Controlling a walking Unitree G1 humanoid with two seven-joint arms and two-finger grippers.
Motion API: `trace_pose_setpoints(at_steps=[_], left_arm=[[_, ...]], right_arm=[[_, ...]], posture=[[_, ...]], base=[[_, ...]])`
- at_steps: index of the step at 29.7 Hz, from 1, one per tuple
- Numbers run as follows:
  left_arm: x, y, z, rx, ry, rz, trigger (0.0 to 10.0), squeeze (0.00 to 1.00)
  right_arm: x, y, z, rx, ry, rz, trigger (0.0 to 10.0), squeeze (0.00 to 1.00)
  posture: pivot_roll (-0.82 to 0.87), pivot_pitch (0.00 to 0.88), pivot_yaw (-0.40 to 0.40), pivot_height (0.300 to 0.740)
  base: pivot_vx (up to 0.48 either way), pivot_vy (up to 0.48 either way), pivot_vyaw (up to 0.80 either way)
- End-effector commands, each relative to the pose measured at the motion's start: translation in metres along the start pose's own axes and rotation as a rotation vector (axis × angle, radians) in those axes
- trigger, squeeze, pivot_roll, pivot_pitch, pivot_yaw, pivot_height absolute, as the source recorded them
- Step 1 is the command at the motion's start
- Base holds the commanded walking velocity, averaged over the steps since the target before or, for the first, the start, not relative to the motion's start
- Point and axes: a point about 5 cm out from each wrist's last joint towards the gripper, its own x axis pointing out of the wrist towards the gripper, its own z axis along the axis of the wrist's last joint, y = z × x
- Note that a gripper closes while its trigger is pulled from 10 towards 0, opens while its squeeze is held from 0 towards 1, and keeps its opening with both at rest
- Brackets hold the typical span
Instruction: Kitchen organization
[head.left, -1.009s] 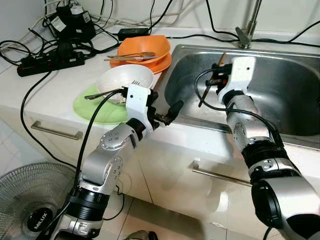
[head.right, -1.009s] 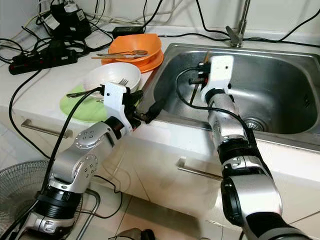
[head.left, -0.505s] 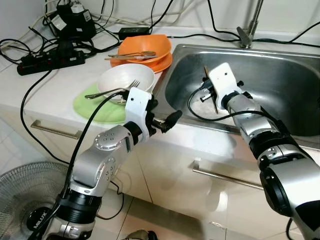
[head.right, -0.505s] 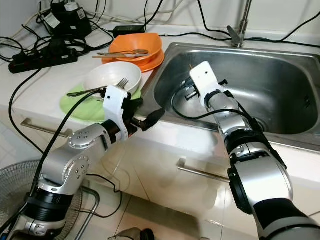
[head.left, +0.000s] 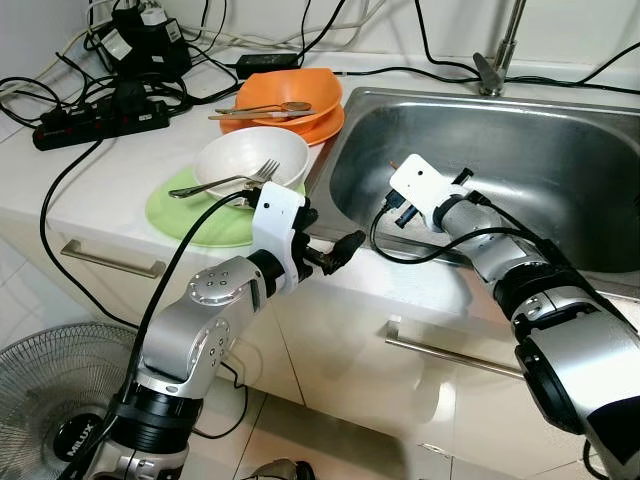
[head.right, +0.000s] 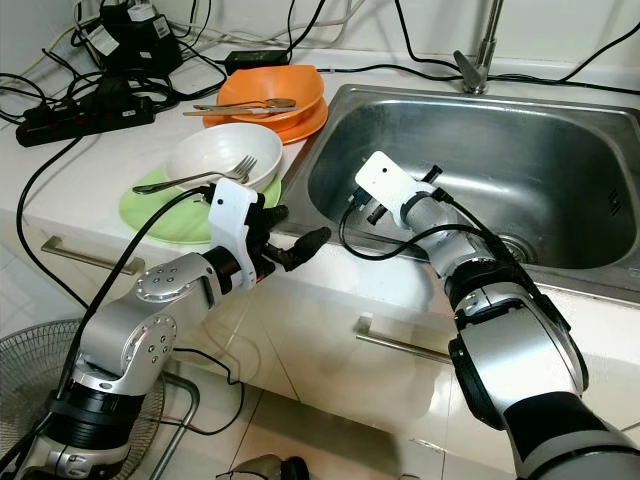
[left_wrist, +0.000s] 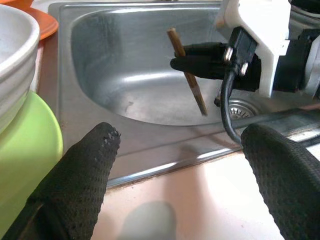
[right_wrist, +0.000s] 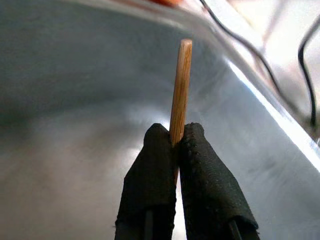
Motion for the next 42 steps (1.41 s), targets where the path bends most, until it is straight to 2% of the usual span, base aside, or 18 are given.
trace_pose_setpoints(at_steps=[1,2,4,5,9,12,14,17,21,25,31,35,36,37,38,40,41,42], left_arm=[[-0.002,0.001,0.003,0.007,-0.001,0.001,10.0,0.45],[-0.002,0.001,0.003,0.006,0.0,0.0,10.0,0.43],[-0.002,0.001,0.002,0.005,0.001,0.0,10.0,0.43],[-0.002,0.001,0.001,-0.001,0.006,-0.002,10.0,0.39],[-0.003,0.004,-0.002,-0.005,0.016,0.005,10.0,0.38],[-0.003,0.004,-0.002,-0.007,0.016,0.007,10.0,0.37],[-0.003,0.006,-0.002,-0.007,0.02,0.015,10.0,0.36],[-0.003,0.006,-0.001,-0.004,0.015,0.024,10.0,0.36],[-0.002,0.01,0.006,0.023,-0.019,0.056,10.0,0.37],[-0.001,0.013,0.012,0.03,-0.048,0.079,10.0,0.38],[0.0,0.014,0.013,0.035,-0.051,0.084,10.0,0.38],[-0.001,0.018,0.021,0.074,-0.095,0.135,10.0,0.38],[-0.004,0.022,0.028,0.091,-0.143,0.185,10.0,0.45],[-0.004,0.022,0.028,0.091,-0.143,0.185,10.0,0.45],[-0.006,0.023,0.031,0.092,-0.159,0.2,10.0,0.5],[-0.011,0.029,0.039,0.133,-0.197,0.254,10.0,0.64],[-0.012,0.03,0.04,0.145,-0.206,0.265,10.0,0.64],[-0.013,0.031,0.043,0.152,-0.219,0.273,10.0,0.85]], right_arm=[[0.002,-0.002,0.003,0.148,0.019,-0.012,10.0,1.0],[0.002,-0.002,0.002,0.195,0.028,-0.017,10.0,1.0],[0.002,-0.002,0.001,0.225,0.036,-0.019,10.0,1.0],[0.002,-0.002,0.0,0.247,0.04,-0.022,10.0,1.0],[0.002,-0.002,-0.001,0.348,0.053,-0.021,10.0,1.0],[0.002,-0.004,0.0,0.358,0.052,-0.025,10.0,1.0],[0.003,-0.006,0.002,0.415,0.04,-0.019,10.0,1.0],[0.003,-0.009,0.006,0.433,0.023,-0.028,10.0,1.0],[0.004,-0.021,0.019,0.46,-0.051,-0.086,10.0,1.0],[0.004,-0.03,0.031,0.536,-0.124,-0.106,10.0,1.0],[0.004,-0.035,0.043,0.567,-0.203,-0.108,10.0,1.0],[0.004,-0.036,0.053,0.691,-0.286,-0.099,10.0,1.0],[0.005,-0.033,0.06,0.746,-0.328,-0.072,10.0,1.0],[0.005,-0.033,0.06,0.746,-0.328,-0.072,10.0,1.0],[0.005,-0.032,0.063,0.751,-0.341,-0.06,10.0,1.0],[0.005,-0.026,0.071,0.795,-0.402,-0.008,10.0,1.0],[0.005,-0.026,0.073,0.805,-0.417,-0.002,10.0,1.0],[0.004,-0.025,0.074,0.803,-0.425,-0.003,10.0,1.0]], posture=[[0.05,0.082,0.118,0.74],[0.05,0.081,0.12,0.74],[0.05,0.081,0.12,0.74],[0.05,0.081,0.12,0.74],[0.06,0.079,0.119,0.74],[0.06,0.079,0.119,0.74],[0.05,0.078,0.118,0.74],[0.05,0.077,0.117,0.74],[0.05,0.071,0.12,0.74],[0.04,0.067,0.122,0.74],[0.04,0.063,0.124,0.74],[0.04,0.06,0.121,0.74],[0.04,0.059,0.119,0.74],[0.04,0.059,0.119,0.74],[0.03,0.059,0.118,0.74],[0.03,0.059,0.117,0.74],[0.03,0.058,0.116,0.74],[0.03,0.058,0.115,0.74]], base=[[0.0,0.0,0.0],[0.0,0.0,0.0],[0.0,0.0,0.0],[0.0,0.0,0.0],[0.0,0.0,0.0],[0.0,0.0,0.0],[0.0,0.0,0.0],[0.0,0.0,0.0],[0.0,0.0,0.0],[0.0,0.0,0.0],[0.0,0.0,0.0],[0.0,0.0,0.0],[0.0,0.0,0.0],[0.0,0.0,0.0],[0.0,0.0,0.0],[0.0,0.0,0.0],[0.0,0.0,0.0],[0.0,0.0,0.0]])
